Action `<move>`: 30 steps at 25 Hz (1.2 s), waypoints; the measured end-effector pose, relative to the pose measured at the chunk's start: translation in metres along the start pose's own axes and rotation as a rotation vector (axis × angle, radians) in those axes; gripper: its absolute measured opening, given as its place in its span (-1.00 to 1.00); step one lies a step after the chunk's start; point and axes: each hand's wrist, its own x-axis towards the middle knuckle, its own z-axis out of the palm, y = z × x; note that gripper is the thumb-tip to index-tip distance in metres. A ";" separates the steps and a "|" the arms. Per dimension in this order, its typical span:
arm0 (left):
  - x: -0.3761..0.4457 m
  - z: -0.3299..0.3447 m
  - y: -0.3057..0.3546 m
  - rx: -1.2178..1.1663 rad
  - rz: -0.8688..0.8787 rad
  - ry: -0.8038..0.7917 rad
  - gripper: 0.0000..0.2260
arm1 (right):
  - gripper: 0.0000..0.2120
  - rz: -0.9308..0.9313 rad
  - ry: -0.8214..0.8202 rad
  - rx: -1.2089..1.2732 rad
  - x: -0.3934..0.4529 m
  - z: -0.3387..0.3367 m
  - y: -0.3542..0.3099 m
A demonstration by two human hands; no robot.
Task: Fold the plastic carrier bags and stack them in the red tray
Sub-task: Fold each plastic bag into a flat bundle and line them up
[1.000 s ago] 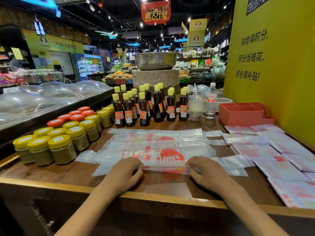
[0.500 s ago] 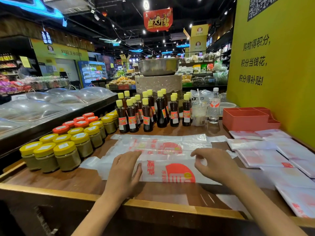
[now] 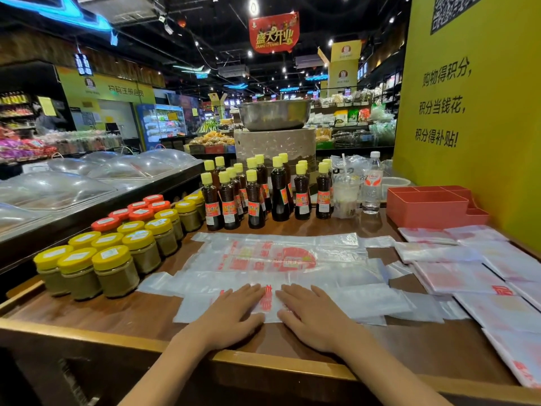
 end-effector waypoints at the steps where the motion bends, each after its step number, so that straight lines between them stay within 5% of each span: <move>1: 0.002 0.001 0.000 0.001 -0.009 -0.039 -0.41 | -0.45 0.003 -0.021 0.000 0.000 -0.001 0.002; 12: -0.001 -0.004 -0.025 -0.020 -0.151 -0.139 -0.10 | 0.09 0.266 -0.104 0.004 -0.049 -0.030 0.073; 16: -0.017 -0.008 -0.042 -0.122 -0.221 -0.026 -0.06 | 0.11 0.286 -0.068 0.041 -0.052 -0.030 0.075; 23: -0.029 -0.011 -0.034 -0.162 -0.118 0.227 -0.21 | -0.33 0.141 0.081 0.319 -0.063 -0.037 0.071; 30: -0.031 -0.011 -0.030 -0.144 -0.070 0.244 -0.24 | -0.69 -0.009 0.183 0.028 -0.060 -0.041 0.058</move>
